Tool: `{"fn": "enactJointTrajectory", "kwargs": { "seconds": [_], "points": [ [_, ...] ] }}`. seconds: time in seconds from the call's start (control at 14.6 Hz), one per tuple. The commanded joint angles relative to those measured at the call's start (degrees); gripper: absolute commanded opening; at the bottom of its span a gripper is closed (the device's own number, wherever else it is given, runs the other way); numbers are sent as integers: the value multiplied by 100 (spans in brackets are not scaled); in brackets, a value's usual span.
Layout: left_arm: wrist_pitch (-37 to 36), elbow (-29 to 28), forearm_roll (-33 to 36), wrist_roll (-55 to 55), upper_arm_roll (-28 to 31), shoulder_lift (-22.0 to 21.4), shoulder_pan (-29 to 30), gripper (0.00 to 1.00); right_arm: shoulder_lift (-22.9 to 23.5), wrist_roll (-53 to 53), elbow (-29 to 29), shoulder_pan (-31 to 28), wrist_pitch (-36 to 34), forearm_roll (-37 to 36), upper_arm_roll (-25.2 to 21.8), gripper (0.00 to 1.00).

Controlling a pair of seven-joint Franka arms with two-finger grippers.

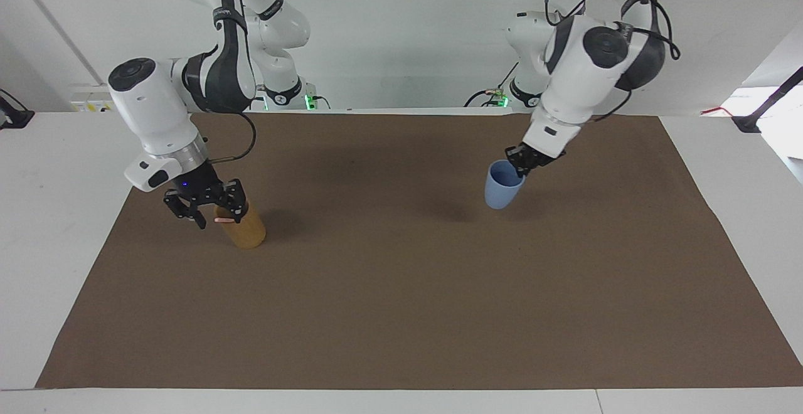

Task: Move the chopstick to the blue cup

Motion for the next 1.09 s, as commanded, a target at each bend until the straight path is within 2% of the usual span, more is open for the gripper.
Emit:
{"fn": "enactJointTrajectory", "kwargs": {
  "seconds": [0.0, 0.14, 0.34, 0.48, 0.62, 0.68, 0.75, 0.82, 0.89, 0.96, 1.03],
  "points": [
    [339, 97, -57, -823, 129, 340, -580, 0, 40, -249, 98, -13, 53, 120, 6, 69],
    [542, 176, -57, -1282, 129, 622, -968, 0, 49, -310, 89, -22, 193, 120, 6, 67],
    [824, 97, -109, -1503, 121, 912, -1206, 0, 75, -469, 89, -57, 255, 119, 6, 53],
    [1130, 54, -136, -1818, 121, 1115, -1460, 0, 93, -469, 89, -31, 334, 128, 6, 51],
    [1281, -78, -136, -1864, 121, 1150, -1470, 0, 93, -469, 80, -31, 299, 128, 6, 42],
    [1307, -131, -136, -1864, 121, 1142, -1479, 3, 93, -469, 80, -31, 273, 128, 6, 35],
    [1334, -149, -136, -1864, 121, 1133, -1470, 30, 93, -469, 80, -22, 247, 128, 6, 27],
    [1386, -184, -136, -1864, 121, 1133, -1488, 78, 84, -469, 89, -22, 229, 120, 6, 16],
    [1404, -184, -127, -1846, 129, 1124, -1566, 100, 84, -487, 106, -13, 203, 119, 6, 6],
    [1387, -158, -127, -1864, 129, 1124, -1567, 100, 67, -513, 150, -13, 159, 76, 6, 1],
    [1343, -132, -127, -1864, 129, 1124, -1549, 100, 67, -626, 264, -13, -50, 58, -3, 1]
  ]
}}
